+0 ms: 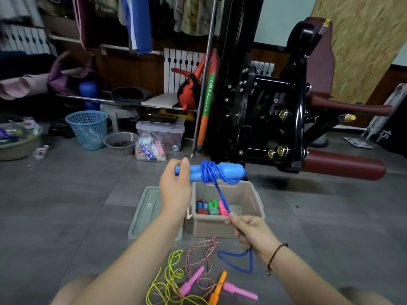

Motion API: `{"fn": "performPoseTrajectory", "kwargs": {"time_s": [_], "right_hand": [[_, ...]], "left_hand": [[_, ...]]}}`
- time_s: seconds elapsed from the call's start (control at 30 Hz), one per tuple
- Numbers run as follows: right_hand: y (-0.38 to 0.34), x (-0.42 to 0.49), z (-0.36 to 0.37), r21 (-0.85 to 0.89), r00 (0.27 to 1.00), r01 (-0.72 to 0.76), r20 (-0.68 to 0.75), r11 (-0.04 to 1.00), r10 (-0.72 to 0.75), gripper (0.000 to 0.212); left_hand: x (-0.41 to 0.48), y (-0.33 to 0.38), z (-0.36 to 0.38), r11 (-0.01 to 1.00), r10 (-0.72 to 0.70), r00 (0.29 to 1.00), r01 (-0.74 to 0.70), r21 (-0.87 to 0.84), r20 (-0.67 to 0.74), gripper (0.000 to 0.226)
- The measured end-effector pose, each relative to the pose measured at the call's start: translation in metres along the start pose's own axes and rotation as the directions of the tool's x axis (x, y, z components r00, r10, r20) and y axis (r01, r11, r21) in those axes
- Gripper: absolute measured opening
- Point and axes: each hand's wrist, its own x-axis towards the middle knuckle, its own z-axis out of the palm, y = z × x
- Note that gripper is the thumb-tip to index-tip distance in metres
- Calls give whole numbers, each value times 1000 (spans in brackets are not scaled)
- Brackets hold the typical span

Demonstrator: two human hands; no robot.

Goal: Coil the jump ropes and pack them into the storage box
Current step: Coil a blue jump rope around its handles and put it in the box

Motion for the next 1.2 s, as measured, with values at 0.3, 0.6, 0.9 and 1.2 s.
{"fn": "performPoseTrajectory", "kwargs": {"time_s": [0.3,0.6,0.9,1.2], "right_hand": [[-32,-71,31,-258,990,124,102,958,-100,13],[-128,-88,-5,-938,821,331,234,101,-521,35],[-149,-28,-40,-807,845,451,250,380,-472,17],[-81,-3,-14,-196,970,243,51,950,-238,26]], "left_hand": [[3,-17,4,908,177,984,-157,389,-15,29],[-22,-26,7,555,498,675,-731,397,545,20],[-40,3,-2,752,414,692,-626,206,591,23],[-39,40,-2,923,-75,923,207,-325,376,36]]}}
